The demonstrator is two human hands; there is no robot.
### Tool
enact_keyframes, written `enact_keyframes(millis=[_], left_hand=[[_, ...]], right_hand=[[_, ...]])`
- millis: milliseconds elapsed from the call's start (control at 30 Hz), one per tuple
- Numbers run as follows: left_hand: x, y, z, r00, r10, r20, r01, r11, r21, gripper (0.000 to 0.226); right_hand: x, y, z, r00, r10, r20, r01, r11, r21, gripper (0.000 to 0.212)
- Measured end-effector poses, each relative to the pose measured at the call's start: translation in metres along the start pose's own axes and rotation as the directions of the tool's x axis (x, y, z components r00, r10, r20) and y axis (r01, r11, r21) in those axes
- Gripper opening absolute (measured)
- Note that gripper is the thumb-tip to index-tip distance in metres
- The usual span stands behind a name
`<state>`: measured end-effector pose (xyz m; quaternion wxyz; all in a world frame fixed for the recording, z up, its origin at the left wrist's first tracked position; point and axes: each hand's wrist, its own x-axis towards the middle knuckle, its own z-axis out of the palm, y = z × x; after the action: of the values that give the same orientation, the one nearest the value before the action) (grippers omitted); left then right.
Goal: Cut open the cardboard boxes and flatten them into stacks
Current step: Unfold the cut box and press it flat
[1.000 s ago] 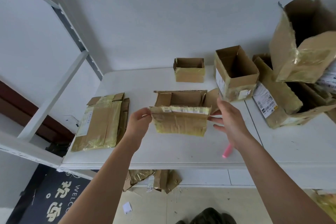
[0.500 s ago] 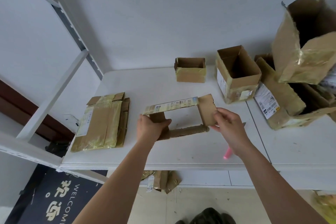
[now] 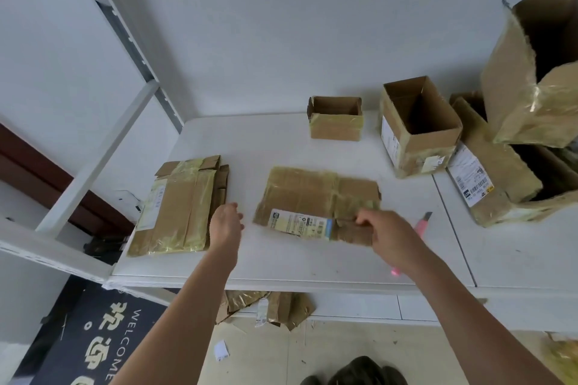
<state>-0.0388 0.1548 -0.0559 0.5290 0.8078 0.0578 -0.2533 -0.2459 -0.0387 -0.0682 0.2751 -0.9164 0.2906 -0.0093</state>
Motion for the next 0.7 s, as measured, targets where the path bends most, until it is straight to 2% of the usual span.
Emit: enact_keyframes(millis=[33,100,167,267,333,400,533,600,667,700], left_hand=[[-0.001,-0.007,0.001,0.993,0.121,0.003,-0.12,0.982,0.148,0.038],[-0.001,-0.02,0.007,0.918,0.349,0.191,-0.397,0.828,0.397,0.038],[0.004,-0.028,0.017,0.838,0.385,0.387,-0.543,0.657,0.523,0.04],[0.006,-0.03,0.033,0.85,0.259,0.458,-0.525,0.475,0.706,0.042],[0.005,-0.027,0.039,0.873,0.244,0.421,-0.487,0.432,0.759,0.04],[0.009,-0.022,0.043,0.886,0.26,0.384,-0.463,0.458,0.759,0.034],[0.029,-0.013,0.054,0.924,0.287,0.254,-0.378,0.569,0.73,0.019],[0.035,-0.01,0.058,0.948,0.283,0.147,-0.309,0.7,0.644,0.009],[0.033,-0.006,0.061,0.972,0.222,0.072,-0.231,0.863,0.449,0.022],[0.031,-0.003,0.061,0.979,0.194,0.061,-0.203,0.912,0.357,0.033]], right_hand=[[0.001,0.001,0.009,0.994,0.038,0.103,-0.031,0.997,-0.064,0.03],[0.004,0.0,0.019,0.99,0.059,0.13,-0.048,0.995,-0.082,0.035],[0.01,-0.007,0.021,0.996,0.056,0.076,-0.049,0.995,-0.087,0.039],[0.016,-0.011,0.03,0.996,0.085,0.04,-0.079,0.988,-0.134,0.045],[0.016,-0.008,0.047,0.995,0.048,0.085,-0.023,0.962,-0.273,0.057],[0.014,0.0,0.066,0.979,0.066,0.194,0.002,0.944,-0.331,0.057],[0.02,0.008,0.073,0.948,0.117,0.296,-0.018,0.947,-0.32,0.062],[0.024,0.008,0.069,0.927,0.129,0.351,-0.017,0.952,-0.305,0.065],[0.027,0.007,0.067,0.913,0.142,0.383,-0.028,0.957,-0.287,0.067],[0.027,0.006,0.065,0.912,0.144,0.384,-0.036,0.961,-0.276,0.066]])
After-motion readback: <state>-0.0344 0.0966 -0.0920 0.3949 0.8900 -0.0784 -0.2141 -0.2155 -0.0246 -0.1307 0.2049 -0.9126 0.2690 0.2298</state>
